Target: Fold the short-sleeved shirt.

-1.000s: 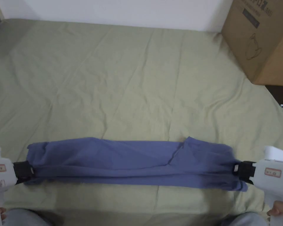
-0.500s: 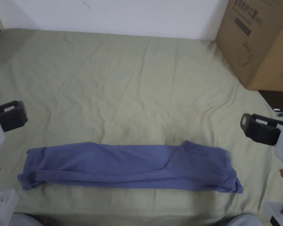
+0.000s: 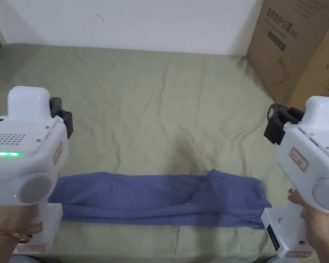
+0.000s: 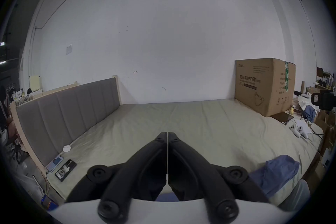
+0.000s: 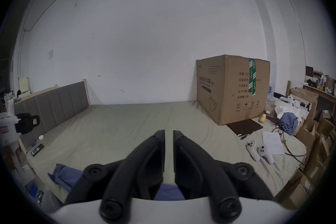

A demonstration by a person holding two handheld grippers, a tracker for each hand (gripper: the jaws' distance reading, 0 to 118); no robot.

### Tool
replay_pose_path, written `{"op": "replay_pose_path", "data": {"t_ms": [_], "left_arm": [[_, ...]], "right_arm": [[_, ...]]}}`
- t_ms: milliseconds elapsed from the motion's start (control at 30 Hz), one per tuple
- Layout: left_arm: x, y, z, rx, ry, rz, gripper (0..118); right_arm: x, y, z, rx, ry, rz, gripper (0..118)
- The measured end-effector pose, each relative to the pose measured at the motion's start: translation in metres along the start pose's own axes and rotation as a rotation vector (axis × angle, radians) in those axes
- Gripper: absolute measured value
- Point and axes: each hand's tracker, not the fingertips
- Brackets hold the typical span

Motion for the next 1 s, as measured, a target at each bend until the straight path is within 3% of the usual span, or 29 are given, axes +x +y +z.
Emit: {"op": "replay_pose_path", "data": {"t_ms": [400, 433, 467, 533, 567, 667, 767, 867, 1000], "left_arm": [[-0.029, -0.004, -0.019, -0.134, -0.086, 0.170, 0], [-0.039, -0.004, -0.023, -0.166, -0.098, 0.196, 10], [-0.051, -0.004, -0.030, -0.211, -0.145, 0.248, 35], [-0.075, -0.010, -0.042, -0.329, -0.186, 0.352, 110], [-0.089, -0.016, -0.045, -0.344, -0.215, 0.408, 117], [-0.129, -0.038, -0.059, -0.450, -0.252, 0.528, 117], [-0.164, -0.073, -0.075, -0.596, -0.254, 0.554, 117], [-0.185, -0.111, -0.083, -0.736, -0.247, 0.584, 117], [-0.194, -0.157, -0.084, -0.837, -0.250, 0.738, 117]], "right_arm": [[0.003, -0.008, -0.008, -0.047, 0.018, -0.015, 0], [0.002, -0.008, -0.007, -0.051, 0.019, -0.015, 0], [0.002, -0.009, -0.007, -0.058, 0.020, -0.018, 0], [0.004, -0.010, -0.010, -0.069, 0.016, -0.019, 0], [0.002, -0.010, -0.009, -0.075, 0.011, -0.016, 0], [0.002, -0.014, -0.014, -0.096, -0.016, 0.012, 0], [0.004, -0.020, -0.022, -0.123, -0.038, 0.000, 0], [0.006, -0.025, -0.027, -0.147, -0.055, -0.019, 0], [0.007, -0.032, -0.034, -0.177, -0.072, -0.016, 0]]}}
